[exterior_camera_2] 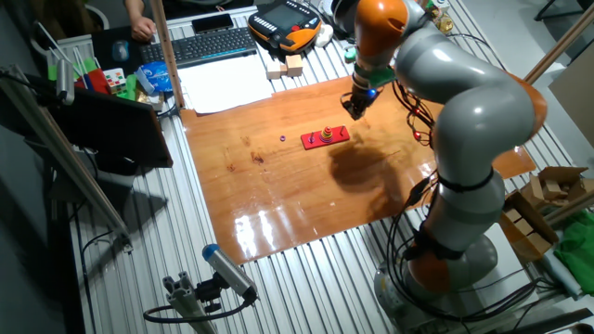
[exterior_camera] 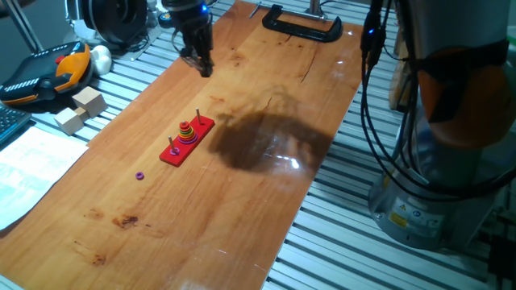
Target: Take out one Hanoi block and throw it aside
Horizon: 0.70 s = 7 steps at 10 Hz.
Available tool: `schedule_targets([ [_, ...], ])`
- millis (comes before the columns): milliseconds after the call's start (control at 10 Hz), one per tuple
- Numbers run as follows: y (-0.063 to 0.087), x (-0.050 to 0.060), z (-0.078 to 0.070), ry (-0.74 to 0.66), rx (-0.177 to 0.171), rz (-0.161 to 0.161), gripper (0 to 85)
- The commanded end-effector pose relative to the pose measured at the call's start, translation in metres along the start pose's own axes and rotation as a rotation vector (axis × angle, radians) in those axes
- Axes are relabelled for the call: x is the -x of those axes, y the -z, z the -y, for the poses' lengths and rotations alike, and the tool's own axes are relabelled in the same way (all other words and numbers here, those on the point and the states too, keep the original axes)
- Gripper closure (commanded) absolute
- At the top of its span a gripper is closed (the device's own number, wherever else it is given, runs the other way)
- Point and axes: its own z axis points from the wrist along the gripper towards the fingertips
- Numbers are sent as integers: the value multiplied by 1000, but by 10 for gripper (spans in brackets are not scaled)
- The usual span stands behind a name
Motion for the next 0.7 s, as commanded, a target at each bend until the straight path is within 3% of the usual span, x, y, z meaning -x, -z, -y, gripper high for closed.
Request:
schedule_targets([
  [0,-2,11,-1,2,6,-2,843],
  [200,-16,34,-8,3,-12,-4,837],
  [400,-30,50,-15,2,-39,5,703],
  [600,-38,56,-19,0,-55,3,530],
])
